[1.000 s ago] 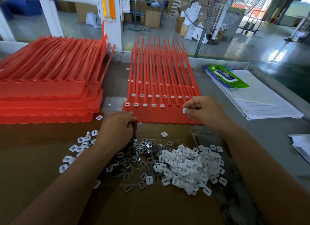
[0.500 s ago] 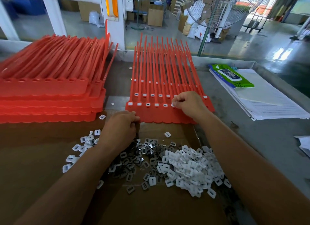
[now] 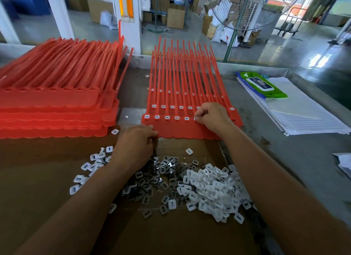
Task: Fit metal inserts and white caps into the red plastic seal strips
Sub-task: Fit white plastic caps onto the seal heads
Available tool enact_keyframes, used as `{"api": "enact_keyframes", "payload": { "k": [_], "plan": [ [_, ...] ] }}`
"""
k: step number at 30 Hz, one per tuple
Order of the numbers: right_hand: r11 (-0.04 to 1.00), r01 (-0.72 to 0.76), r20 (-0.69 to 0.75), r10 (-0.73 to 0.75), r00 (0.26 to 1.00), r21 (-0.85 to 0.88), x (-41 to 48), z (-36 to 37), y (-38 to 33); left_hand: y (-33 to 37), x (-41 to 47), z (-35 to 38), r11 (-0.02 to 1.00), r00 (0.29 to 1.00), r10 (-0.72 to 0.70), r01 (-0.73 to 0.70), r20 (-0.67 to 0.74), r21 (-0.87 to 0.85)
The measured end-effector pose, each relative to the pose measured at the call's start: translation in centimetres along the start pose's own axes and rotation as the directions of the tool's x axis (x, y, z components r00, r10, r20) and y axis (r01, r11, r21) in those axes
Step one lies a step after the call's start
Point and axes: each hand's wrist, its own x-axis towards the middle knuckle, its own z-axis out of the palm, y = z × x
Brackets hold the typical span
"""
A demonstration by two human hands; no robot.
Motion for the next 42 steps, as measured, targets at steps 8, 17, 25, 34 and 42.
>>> {"api": "enact_keyframes", "payload": {
  "k": [8,17,25,34,42],
  "plan": [
    [0.989,-0.149,0.015,0.149,0.989,0.004,1.1,-0.4,-0.9,-0.1,0.0,0.0,1.000,1.000,0.012,-0.012,-0.013,-0.005],
    [0.994,-0.108,0.003,0.108,0.994,0.012,0.7,-0.3,-0.5,-0.3,0.1,0.3,1.000,1.000,0.025,-0.025,-0.017,0.006],
    [0.998,-0.014,0.025,0.012,1.000,0.061,-0.1,-0.5,0.5,-0.3,0.2,0.4,1.000,1.000,0.018,-0.018,-0.017,0.009],
    [0.987,0.119,0.150,-0.134,0.979,0.110,-4.1,-3.6,0.6,-0.1,0.1,0.2,1.000,1.000,0.017,-0.016,-0.025,0.011],
    [0.977,0.211,0.400,-0.194,0.896,0.002,-9.0,-6.2,1.1,0.0,0.2,0.2,1.000,1.000,0.007,-0.007,-0.019,0.013]
  ]
}}
